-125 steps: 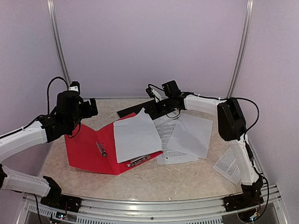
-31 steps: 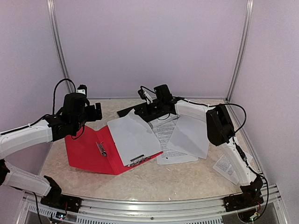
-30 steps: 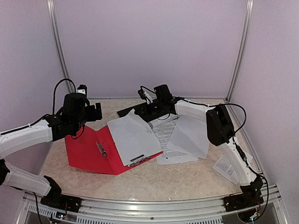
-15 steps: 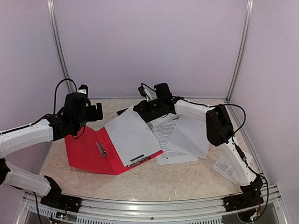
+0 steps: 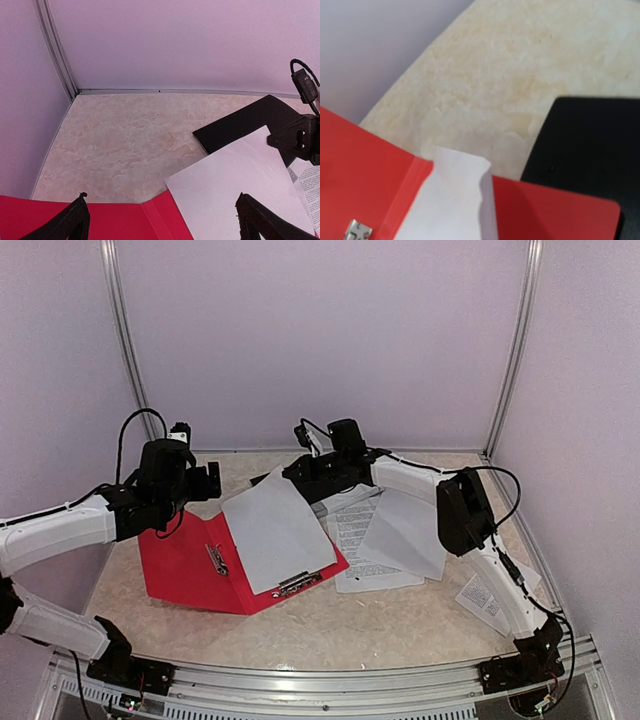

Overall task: Put the files into the folder
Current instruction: Place the file in the spring clip on the folder.

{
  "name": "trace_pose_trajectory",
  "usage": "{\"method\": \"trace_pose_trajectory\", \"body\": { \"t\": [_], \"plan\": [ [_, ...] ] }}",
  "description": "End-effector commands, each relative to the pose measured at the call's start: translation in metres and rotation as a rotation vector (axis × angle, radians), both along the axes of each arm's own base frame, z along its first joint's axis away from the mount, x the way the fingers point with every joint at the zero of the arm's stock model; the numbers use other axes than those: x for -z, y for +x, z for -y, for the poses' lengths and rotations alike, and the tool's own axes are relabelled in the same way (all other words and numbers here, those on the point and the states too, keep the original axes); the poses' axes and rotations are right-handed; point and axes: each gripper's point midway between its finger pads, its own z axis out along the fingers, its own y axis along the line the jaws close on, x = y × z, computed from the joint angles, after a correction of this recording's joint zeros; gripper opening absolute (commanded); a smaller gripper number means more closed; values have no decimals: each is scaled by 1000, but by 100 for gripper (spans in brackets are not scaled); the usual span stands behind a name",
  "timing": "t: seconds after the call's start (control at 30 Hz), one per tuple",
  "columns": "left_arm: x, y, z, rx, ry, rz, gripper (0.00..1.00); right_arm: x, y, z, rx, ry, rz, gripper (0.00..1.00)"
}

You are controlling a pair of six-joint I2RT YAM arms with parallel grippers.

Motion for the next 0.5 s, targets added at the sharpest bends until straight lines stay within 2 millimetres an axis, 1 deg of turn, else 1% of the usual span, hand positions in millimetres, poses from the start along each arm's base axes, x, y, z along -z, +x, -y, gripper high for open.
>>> {"method": "trace_pose_trajectory", "body": {
  "t": [0.0, 0.13, 0.47],
  "plan": [
    [-8, 3, 4, 4, 2, 12, 99, 23, -16, -8, -54, -35, -48, 0],
    [-6, 4, 5, 6, 3, 6, 99, 29, -21, -7, -65, -62, -57, 0],
    [-5, 5, 7, 11, 1, -1, 99, 32, -17, -1, -73, -94, -23, 0]
  ]
}}
